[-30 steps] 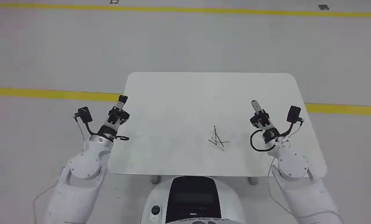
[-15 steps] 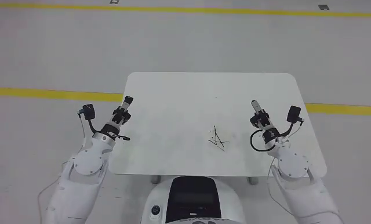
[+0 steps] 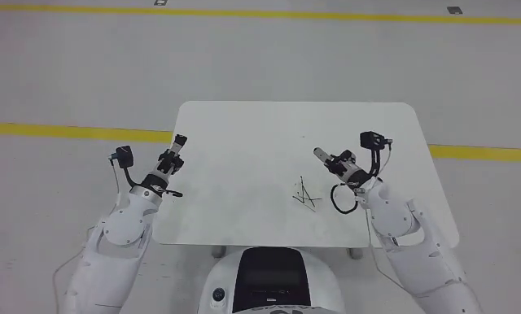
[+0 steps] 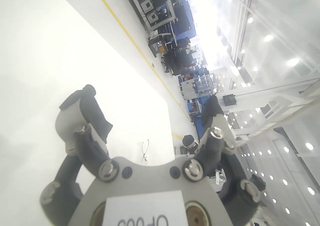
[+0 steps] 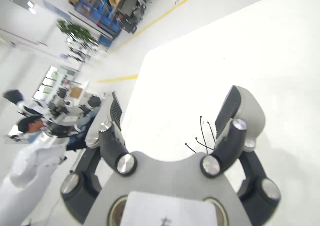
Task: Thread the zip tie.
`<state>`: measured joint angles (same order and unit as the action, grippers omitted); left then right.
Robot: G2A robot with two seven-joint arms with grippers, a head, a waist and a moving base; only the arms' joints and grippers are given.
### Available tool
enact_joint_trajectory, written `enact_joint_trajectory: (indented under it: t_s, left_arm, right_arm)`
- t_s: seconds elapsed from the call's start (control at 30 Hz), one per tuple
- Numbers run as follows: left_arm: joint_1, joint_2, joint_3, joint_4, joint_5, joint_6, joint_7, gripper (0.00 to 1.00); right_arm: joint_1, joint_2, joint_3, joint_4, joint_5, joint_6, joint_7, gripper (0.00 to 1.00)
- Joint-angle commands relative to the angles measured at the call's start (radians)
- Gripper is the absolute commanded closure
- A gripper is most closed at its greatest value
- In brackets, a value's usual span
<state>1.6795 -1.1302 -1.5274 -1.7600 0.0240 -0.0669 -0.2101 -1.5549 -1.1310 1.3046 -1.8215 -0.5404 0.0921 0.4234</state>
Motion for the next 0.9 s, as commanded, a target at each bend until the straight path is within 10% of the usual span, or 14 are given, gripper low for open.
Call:
enact_joint_trajectory:
  t_s: [0.0, 0.37, 0.87]
  left_arm:
    - [0.000, 0.000, 0.000, 0.000, 0.000, 0.000, 0.000, 0.00]
    - [0.000, 0.000, 0.000, 0.000, 0.000, 0.000, 0.000, 0.00]
    - [0.000, 0.000, 0.000, 0.000, 0.000, 0.000, 0.000, 0.00]
  right_arm:
    - [0.032, -0.002, -0.028, 0.011, -0.033, 0.008, 0.042, 0.00]
    - [0.036, -0.002, -0.029, 0.010, -0.040, 0.006, 0.039, 0.00]
    - [0.234, -0.010, -0.199, 0.060, -0.206, 0.107, 0.511, 0.00]
